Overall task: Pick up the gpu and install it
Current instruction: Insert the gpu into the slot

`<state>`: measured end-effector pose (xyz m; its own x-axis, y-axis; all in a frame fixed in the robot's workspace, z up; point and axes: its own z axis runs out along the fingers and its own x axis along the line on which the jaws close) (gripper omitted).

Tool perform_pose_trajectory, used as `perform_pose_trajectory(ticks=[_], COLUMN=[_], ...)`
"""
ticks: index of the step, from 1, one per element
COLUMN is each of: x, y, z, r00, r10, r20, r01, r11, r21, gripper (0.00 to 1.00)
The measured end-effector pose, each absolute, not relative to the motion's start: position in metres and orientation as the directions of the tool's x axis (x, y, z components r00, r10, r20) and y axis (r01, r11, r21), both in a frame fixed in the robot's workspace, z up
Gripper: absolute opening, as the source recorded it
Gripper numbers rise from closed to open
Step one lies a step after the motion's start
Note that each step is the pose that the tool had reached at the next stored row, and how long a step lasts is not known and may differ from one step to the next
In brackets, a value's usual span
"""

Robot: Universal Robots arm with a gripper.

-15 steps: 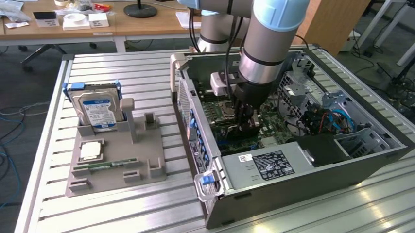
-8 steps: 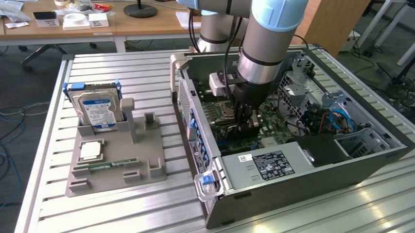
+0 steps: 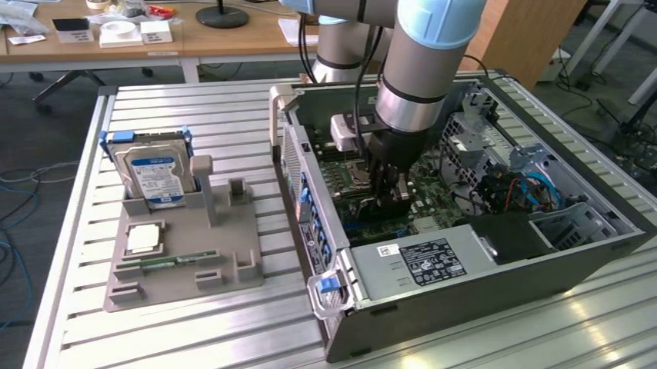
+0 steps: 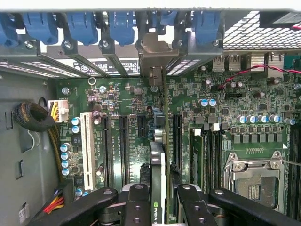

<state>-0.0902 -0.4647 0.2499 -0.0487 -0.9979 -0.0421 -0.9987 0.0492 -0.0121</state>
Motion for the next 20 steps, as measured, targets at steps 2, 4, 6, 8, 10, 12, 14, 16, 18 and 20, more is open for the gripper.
perform_pose_trajectory(ticks=[2, 4, 6, 8, 10, 12, 14, 16, 18, 20], x=[-0.0902, -0.0903, -0.0903, -0.0902, -0.0902, -0.0902, -0.0907, -0.0905, -0.0902, -0.0903], y=[-0.4647, -0.4651, -0.4652, -0.4653, -0.4653, -0.4653, -0.4651, -0.4652, -0.4653, -0.4653], z=[0.2498, 0.2498, 0.2498, 0.2498, 0.2498, 0.2498, 0.2495, 0.2494, 0.2498, 0.2498], r00=[-0.049, -0.049, -0.049, -0.049, -0.049, -0.049, -0.050, -0.050, -0.049, -0.049], r10=[-0.998, -0.998, -0.998, -0.998, -0.998, -0.998, -0.998, -0.998, -0.998, -0.998], r20=[-0.042, -0.043, -0.043, -0.043, -0.042, -0.042, -0.044, -0.043, -0.043, -0.042], r01=[-0.999, -0.999, -0.999, -0.999, -0.999, -0.999, -0.999, -0.999, -0.999, -0.999], r11=[0.049, 0.050, 0.050, 0.050, 0.050, 0.050, 0.050, 0.050, 0.050, 0.050], r21=[-0.012, -0.012, -0.012, -0.012, -0.012, -0.012, -0.011, -0.012, -0.012, -0.012], gripper=[0.26, 0.26, 0.26, 0.26, 0.26, 0.26, 0.26, 0.33, 0.40, 0.40])
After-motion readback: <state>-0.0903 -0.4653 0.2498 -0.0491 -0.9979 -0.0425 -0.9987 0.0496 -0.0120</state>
